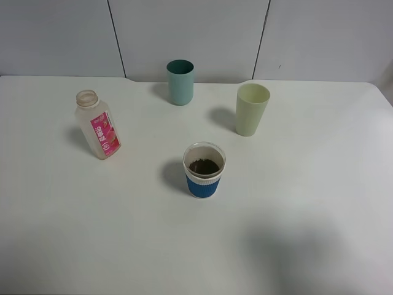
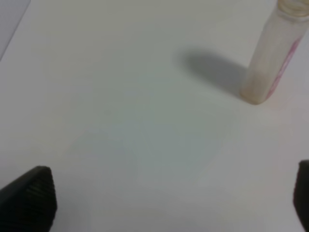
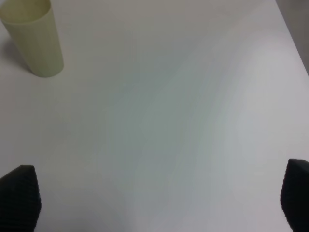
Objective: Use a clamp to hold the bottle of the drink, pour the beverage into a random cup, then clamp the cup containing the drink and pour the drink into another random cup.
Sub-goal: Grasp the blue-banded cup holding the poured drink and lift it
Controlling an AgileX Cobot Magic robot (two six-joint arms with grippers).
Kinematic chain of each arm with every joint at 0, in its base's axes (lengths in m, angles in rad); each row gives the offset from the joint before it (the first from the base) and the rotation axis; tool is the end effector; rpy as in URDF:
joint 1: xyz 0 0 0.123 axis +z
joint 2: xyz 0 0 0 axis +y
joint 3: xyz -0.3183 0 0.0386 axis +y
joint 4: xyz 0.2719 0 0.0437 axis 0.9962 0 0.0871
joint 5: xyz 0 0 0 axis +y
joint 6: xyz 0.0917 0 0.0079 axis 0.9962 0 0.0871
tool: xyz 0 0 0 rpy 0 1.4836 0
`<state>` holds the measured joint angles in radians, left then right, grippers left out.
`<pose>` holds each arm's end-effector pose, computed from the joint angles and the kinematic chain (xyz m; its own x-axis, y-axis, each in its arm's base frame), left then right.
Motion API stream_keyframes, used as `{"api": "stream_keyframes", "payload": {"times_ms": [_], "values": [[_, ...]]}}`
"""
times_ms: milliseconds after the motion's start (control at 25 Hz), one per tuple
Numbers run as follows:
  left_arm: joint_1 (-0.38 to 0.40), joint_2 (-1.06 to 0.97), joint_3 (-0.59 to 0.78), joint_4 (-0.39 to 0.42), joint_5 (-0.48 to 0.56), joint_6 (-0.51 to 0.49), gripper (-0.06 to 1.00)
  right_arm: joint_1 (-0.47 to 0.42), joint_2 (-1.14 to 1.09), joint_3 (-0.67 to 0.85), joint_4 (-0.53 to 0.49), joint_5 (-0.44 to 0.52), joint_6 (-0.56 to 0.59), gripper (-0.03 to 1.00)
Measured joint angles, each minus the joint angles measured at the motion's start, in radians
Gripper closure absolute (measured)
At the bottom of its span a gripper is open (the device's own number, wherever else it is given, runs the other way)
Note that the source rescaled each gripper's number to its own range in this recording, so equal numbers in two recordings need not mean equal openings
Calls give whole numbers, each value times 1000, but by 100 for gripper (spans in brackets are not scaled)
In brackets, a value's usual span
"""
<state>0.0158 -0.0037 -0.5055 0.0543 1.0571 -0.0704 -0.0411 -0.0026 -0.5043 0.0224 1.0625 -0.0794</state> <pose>-0.0201 0.0040 0.2902 -0.4410 -0.0506 -0.8961 -0.0775 0.9968 -0.0182 -0.0198 0.0026 0.2893 -0.4515 -0.0499 -0.8909 -0.0073 0.9986 -0.0523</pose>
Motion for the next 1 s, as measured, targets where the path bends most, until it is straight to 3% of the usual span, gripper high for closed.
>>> {"api": "stream_keyframes", "payload": {"times_ms": [720, 1000], "values": [[0, 0, 0, 0, 0, 0, -6, 0, 66, -3, -22, -1, 42, -3], [0, 0, 0, 0, 0, 0, -6, 0, 330, -107, -22, -126, 42, -3]]}}
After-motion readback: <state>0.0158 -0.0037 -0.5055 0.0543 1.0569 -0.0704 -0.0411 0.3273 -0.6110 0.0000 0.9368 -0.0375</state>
